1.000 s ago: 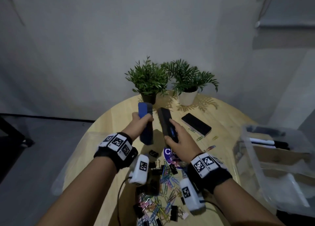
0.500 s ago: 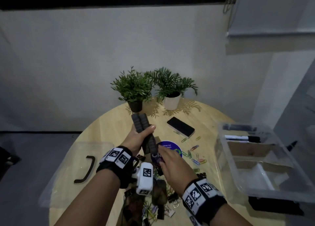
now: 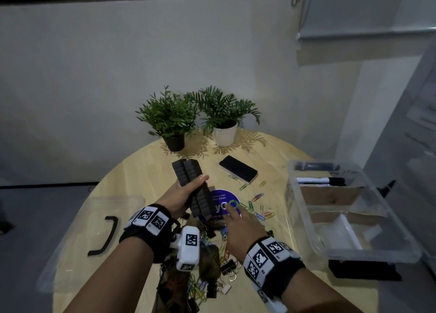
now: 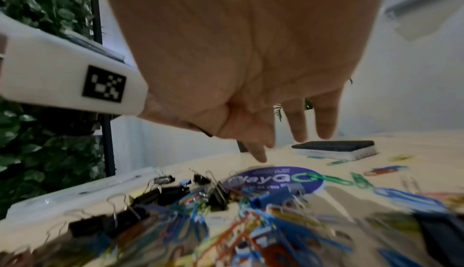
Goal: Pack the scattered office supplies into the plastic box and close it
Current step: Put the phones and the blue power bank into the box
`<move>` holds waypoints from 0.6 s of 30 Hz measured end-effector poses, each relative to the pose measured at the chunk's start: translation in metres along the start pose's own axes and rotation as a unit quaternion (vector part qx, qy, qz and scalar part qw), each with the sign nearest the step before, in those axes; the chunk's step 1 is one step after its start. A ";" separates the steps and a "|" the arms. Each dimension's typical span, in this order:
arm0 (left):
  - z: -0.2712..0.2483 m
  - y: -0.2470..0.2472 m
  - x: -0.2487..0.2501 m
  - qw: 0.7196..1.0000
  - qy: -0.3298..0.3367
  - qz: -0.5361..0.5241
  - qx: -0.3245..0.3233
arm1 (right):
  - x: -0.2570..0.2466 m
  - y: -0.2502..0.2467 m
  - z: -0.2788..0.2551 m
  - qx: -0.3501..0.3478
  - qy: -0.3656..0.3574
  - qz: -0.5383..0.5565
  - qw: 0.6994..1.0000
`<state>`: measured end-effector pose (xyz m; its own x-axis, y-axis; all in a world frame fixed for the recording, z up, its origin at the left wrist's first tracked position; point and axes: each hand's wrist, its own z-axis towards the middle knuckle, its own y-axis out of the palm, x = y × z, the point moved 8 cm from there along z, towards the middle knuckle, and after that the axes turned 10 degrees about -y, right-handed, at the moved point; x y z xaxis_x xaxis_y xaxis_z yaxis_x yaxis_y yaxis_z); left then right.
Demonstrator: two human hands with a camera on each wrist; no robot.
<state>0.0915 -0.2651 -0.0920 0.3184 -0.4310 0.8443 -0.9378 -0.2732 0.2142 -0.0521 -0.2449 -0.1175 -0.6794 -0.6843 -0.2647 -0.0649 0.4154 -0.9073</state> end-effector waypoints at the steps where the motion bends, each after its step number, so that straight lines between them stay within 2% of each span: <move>1: 0.000 -0.001 -0.001 1.000 -0.001 0.003 -0.001 | 0.003 0.000 -0.002 0.003 0.015 0.007 1.000; 3: -0.002 0.002 -0.003 1.000 -0.005 0.025 -0.011 | 0.001 -0.014 -0.001 0.072 0.008 0.059 0.996; 5: -0.003 0.005 -0.006 0.999 -0.005 0.044 -0.019 | -0.010 -0.027 0.006 0.124 -0.037 0.082 0.988; 7: -0.002 0.003 -0.006 0.999 0.002 0.041 -0.005 | -0.019 -0.026 0.016 0.087 -0.049 0.023 0.995; 9: -0.002 -0.008 -0.001 0.999 0.018 0.026 0.025 | -0.004 -0.019 0.028 0.009 0.010 -0.053 0.999; 10: -0.002 -0.016 0.003 0.998 0.029 0.023 0.041 | 0.008 -0.023 0.036 0.001 0.041 -0.061 0.997; 15: -0.010 -0.051 0.003 0.992 0.045 0.075 0.089 | 0.080 -0.078 0.091 0.161 0.142 -0.008 0.977; 16: -0.013 -0.058 -0.002 0.992 0.037 0.078 0.094 | 0.097 -0.080 0.099 0.171 0.171 0.021 0.970; 18: -0.018 -0.071 -0.014 0.992 0.018 0.079 0.097 | 0.122 -0.072 0.110 0.131 0.213 0.069 0.966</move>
<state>0.1513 -0.2242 -0.1098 0.1617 -0.4514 0.8776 -0.9304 -0.3661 -0.0169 -0.0494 -0.4240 -0.1206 -0.9113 -0.3009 -0.2811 0.1970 0.2810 -0.9393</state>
